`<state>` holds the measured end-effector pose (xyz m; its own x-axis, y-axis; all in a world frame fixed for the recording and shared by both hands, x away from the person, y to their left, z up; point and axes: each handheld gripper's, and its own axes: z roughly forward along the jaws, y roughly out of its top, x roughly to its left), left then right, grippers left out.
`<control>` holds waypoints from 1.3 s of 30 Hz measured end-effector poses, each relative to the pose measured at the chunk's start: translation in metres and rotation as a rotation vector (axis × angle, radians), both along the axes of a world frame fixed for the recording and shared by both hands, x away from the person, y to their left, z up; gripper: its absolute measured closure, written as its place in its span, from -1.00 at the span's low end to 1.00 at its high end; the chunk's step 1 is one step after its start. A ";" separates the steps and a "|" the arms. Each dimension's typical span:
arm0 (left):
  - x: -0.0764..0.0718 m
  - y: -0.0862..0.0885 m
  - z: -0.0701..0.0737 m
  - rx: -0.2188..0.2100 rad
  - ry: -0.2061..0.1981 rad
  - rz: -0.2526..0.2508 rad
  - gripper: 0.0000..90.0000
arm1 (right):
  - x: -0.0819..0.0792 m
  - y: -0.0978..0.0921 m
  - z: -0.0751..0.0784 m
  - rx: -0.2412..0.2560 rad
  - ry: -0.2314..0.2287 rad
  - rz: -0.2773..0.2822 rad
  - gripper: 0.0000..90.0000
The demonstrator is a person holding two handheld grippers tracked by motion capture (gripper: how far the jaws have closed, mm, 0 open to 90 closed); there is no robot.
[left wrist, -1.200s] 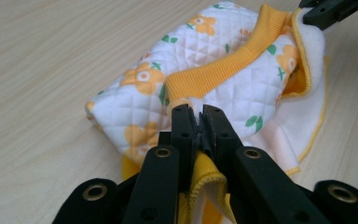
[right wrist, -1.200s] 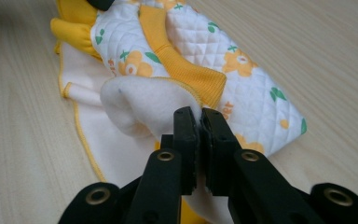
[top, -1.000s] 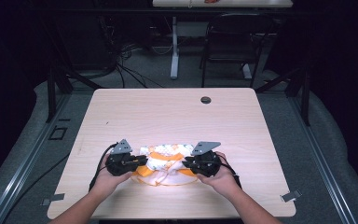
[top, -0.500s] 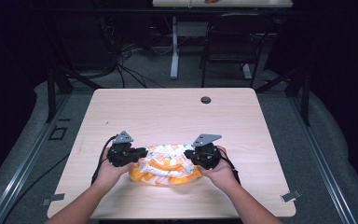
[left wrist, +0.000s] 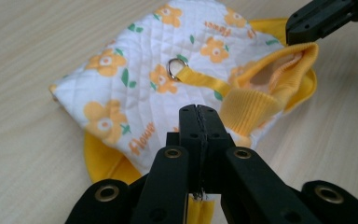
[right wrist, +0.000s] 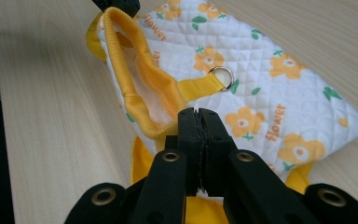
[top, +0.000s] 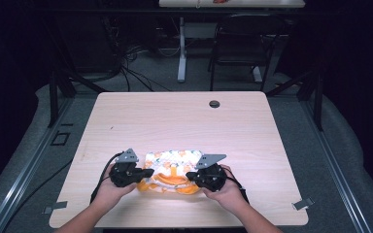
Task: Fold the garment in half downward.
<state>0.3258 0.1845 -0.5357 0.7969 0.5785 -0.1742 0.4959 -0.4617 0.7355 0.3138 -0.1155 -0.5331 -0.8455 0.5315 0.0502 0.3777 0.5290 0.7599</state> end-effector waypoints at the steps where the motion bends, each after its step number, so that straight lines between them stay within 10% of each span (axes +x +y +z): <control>1: -0.002 0.000 -0.003 0.005 0.000 0.000 1.00 | -0.003 -0.001 -0.003 -0.008 0.007 0.004 0.96; 18: -0.013 0.002 -0.041 0.048 -0.007 -0.004 1.00 | -0.018 -0.002 -0.038 -0.026 0.062 0.004 0.97; 39: 0.011 -0.004 -0.043 0.036 -0.001 0.063 1.00 | 0.004 -0.006 -0.042 -0.019 0.075 -0.060 0.98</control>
